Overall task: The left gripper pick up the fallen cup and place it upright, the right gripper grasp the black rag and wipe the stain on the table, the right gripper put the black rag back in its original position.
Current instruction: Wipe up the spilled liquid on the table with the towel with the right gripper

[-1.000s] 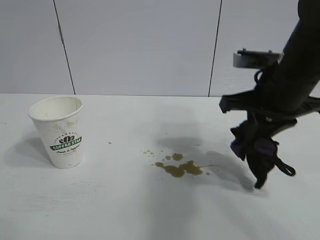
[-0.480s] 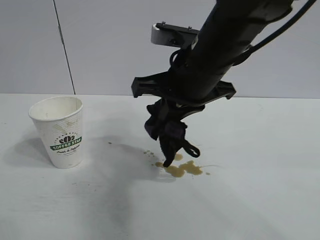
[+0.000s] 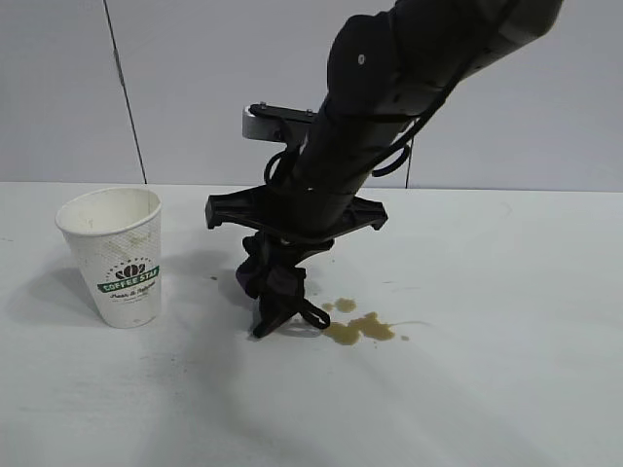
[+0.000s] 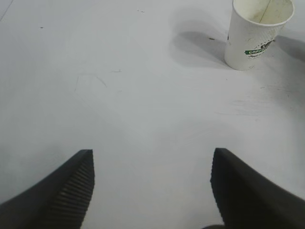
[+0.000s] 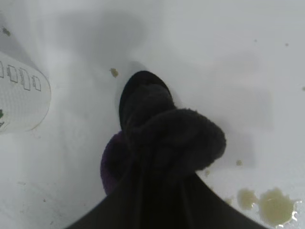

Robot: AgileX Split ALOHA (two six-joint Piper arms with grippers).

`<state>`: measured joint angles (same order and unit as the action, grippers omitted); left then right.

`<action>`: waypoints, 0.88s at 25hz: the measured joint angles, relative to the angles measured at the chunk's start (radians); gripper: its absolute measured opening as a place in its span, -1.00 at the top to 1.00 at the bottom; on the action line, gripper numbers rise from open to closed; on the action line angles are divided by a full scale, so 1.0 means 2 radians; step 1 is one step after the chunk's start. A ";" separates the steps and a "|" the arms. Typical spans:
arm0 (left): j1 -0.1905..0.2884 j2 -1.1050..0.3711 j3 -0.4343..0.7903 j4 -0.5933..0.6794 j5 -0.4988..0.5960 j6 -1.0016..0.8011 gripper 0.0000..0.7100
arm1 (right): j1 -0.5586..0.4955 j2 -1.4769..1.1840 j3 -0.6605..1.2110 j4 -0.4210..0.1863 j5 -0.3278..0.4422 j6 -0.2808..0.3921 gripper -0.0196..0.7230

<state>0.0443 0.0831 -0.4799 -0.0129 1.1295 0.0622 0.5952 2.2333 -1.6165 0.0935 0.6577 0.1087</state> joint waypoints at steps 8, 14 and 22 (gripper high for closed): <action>0.000 0.000 0.000 0.000 0.000 0.000 -0.41 | 0.000 0.009 -0.002 -0.069 0.025 0.025 0.73; 0.000 0.000 0.000 0.000 0.000 0.000 -0.41 | -0.004 0.009 -0.002 -0.161 0.032 0.073 0.73; 0.000 0.000 0.000 0.000 0.000 0.000 -0.41 | -0.015 0.009 -0.004 -0.069 0.055 0.016 0.73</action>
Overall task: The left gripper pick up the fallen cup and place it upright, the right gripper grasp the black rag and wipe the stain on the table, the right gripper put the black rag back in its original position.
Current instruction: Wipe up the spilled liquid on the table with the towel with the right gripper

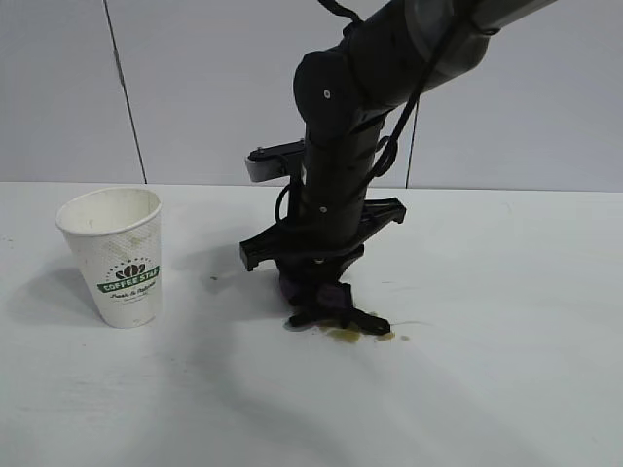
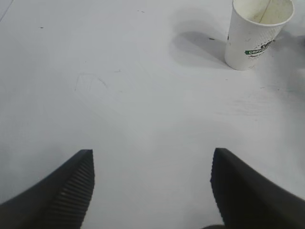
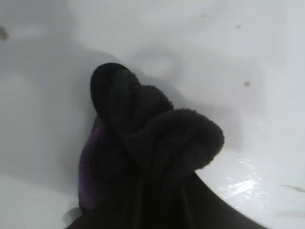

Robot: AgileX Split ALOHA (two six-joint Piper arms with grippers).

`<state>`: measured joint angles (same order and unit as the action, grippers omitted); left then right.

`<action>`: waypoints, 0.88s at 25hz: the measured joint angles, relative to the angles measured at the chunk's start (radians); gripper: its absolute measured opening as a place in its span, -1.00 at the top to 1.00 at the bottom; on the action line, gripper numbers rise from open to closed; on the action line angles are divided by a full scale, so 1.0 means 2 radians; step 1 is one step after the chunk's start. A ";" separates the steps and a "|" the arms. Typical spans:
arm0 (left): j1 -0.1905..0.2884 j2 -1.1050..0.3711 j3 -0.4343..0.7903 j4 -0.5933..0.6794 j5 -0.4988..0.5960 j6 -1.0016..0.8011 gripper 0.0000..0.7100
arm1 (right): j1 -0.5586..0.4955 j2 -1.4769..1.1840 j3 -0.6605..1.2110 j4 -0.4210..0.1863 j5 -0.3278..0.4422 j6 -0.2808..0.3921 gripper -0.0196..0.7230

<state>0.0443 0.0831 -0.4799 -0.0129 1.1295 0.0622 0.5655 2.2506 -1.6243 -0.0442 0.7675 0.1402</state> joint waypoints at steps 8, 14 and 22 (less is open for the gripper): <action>0.000 0.000 0.000 0.000 0.000 0.000 -0.41 | 0.031 0.000 0.000 0.153 0.023 -0.114 0.73; 0.000 0.000 0.000 0.000 0.000 0.000 -0.41 | 0.025 0.000 0.000 0.078 0.063 -0.101 0.73; 0.000 0.000 0.000 0.000 0.000 0.000 -0.41 | 0.021 0.000 -0.001 -0.145 0.116 0.013 0.73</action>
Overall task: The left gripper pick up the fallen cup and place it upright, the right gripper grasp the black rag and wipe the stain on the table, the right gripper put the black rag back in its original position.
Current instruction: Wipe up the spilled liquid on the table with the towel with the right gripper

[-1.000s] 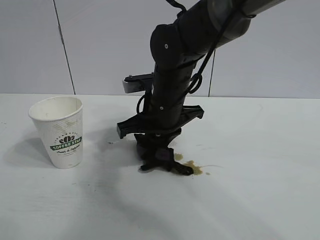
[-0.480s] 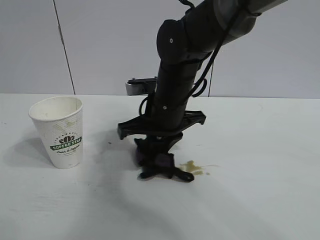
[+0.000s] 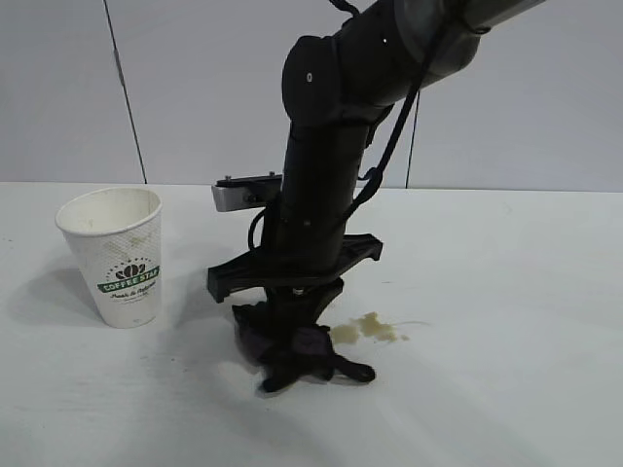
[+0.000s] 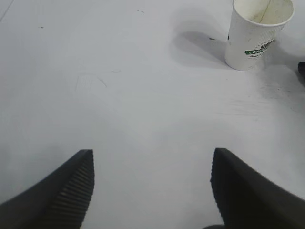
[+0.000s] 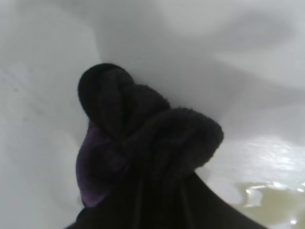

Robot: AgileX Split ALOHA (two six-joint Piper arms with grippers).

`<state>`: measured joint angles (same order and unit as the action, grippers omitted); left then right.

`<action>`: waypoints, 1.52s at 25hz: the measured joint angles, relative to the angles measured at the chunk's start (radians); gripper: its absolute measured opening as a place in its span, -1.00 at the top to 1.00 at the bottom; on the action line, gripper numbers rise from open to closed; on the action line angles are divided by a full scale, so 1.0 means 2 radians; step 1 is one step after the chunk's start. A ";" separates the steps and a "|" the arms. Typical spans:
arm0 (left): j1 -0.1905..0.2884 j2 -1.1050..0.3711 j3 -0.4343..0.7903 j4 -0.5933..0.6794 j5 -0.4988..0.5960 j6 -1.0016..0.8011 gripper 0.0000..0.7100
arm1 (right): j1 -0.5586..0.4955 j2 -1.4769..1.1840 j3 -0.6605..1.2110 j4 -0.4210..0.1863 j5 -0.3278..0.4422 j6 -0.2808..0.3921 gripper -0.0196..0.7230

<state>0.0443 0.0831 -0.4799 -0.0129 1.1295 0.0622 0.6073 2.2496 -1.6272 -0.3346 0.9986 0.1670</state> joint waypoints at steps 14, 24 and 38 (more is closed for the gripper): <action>0.000 0.000 0.000 0.000 0.000 0.000 -0.41 | -0.002 0.001 -0.034 0.156 0.025 -0.136 0.74; 0.000 0.000 0.000 0.000 0.000 0.000 -0.41 | -0.058 0.006 -0.034 0.013 0.033 -0.046 0.74; 0.000 0.000 0.000 0.000 0.000 0.000 -0.41 | -0.050 0.009 -0.034 0.241 0.086 -0.220 0.74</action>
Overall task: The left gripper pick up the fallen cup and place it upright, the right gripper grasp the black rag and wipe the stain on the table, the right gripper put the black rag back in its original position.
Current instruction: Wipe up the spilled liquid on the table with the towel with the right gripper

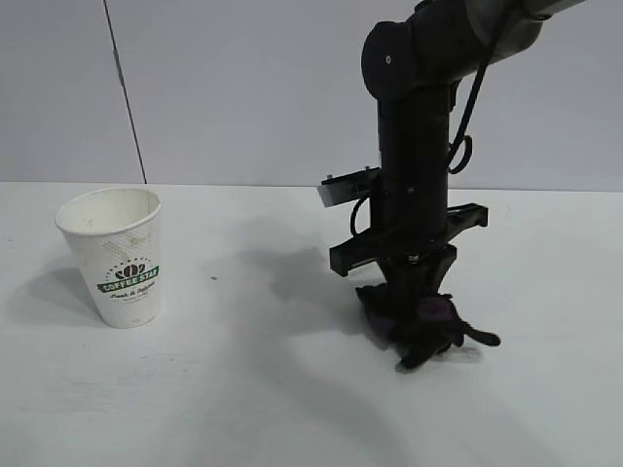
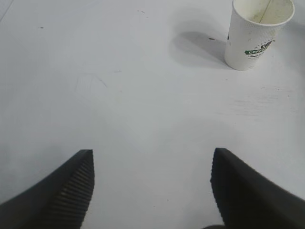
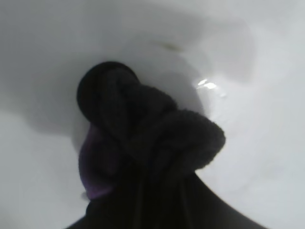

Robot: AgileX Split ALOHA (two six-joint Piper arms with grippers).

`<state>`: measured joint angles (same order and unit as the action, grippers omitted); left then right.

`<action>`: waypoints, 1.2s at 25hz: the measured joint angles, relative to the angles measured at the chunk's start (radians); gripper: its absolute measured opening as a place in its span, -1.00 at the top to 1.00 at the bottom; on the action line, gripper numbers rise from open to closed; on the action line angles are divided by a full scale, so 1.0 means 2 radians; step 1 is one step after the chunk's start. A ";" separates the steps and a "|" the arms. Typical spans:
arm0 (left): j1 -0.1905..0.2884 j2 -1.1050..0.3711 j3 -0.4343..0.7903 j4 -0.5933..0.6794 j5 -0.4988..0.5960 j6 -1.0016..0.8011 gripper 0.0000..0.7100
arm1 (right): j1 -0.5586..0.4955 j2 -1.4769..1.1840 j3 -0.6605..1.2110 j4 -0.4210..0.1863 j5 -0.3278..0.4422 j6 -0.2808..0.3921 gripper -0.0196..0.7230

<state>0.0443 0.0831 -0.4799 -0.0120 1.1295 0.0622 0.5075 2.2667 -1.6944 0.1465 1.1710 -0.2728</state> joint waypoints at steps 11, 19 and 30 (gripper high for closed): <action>0.000 0.000 0.000 0.000 0.000 0.000 -0.41 | -0.006 0.001 0.000 -0.300 -0.118 0.229 0.74; 0.000 0.000 0.000 0.000 0.000 0.000 -0.41 | -0.044 0.005 0.000 -0.230 -0.116 0.208 0.74; 0.000 0.000 0.000 0.000 0.000 0.000 -0.41 | -0.012 -0.005 -0.002 0.084 0.010 -0.045 0.74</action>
<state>0.0443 0.0831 -0.4799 -0.0120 1.1295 0.0622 0.4830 2.2558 -1.6976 0.3140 1.1912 -0.3622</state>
